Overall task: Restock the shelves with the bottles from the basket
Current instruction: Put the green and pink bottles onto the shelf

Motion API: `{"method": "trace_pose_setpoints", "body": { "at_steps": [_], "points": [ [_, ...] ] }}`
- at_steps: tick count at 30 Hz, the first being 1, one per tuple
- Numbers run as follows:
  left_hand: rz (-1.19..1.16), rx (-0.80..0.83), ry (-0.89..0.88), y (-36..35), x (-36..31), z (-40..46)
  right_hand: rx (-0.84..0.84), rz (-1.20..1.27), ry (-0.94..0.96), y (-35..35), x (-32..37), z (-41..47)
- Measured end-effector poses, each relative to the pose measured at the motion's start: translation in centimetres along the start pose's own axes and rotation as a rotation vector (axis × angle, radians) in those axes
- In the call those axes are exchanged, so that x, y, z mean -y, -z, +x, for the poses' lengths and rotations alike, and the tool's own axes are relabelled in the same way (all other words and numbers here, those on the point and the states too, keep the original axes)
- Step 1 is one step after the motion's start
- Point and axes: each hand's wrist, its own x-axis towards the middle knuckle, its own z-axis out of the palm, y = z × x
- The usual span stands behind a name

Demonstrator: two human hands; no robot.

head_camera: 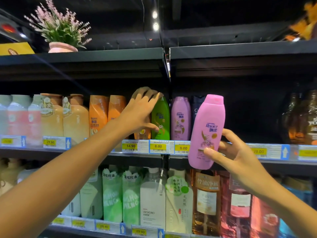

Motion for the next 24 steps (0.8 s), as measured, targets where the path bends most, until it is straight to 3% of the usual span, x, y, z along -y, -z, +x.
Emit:
{"method": "trace_pose_setpoints", "body": {
  "at_steps": [5, 11, 13, 18, 24],
  "points": [
    [0.038, -0.080, -0.051, -0.8, 0.5, -0.7, -0.039, -0.027, 0.002, -0.2, 0.6, 0.6],
    [-0.359, -0.516, -0.106, -2.5, 1.0, -4.9, -0.053, -0.040, 0.067, 0.1, 2.9, 3.3],
    [-0.392, -0.605, -0.101, -3.2, 0.8, -6.8, -0.051, -0.060, 0.074, 0.2, 3.5, 4.4],
    [-0.428, -0.661, -0.003, -6.0, -0.3, -10.0, 0.007, -0.142, -0.004, -0.2, 3.2, 7.1],
    [-0.372, -0.723, -0.025, -9.2, -1.0, -10.9, 0.104, -0.298, -0.171, -0.4, 1.9, 10.5]
  ]
}}
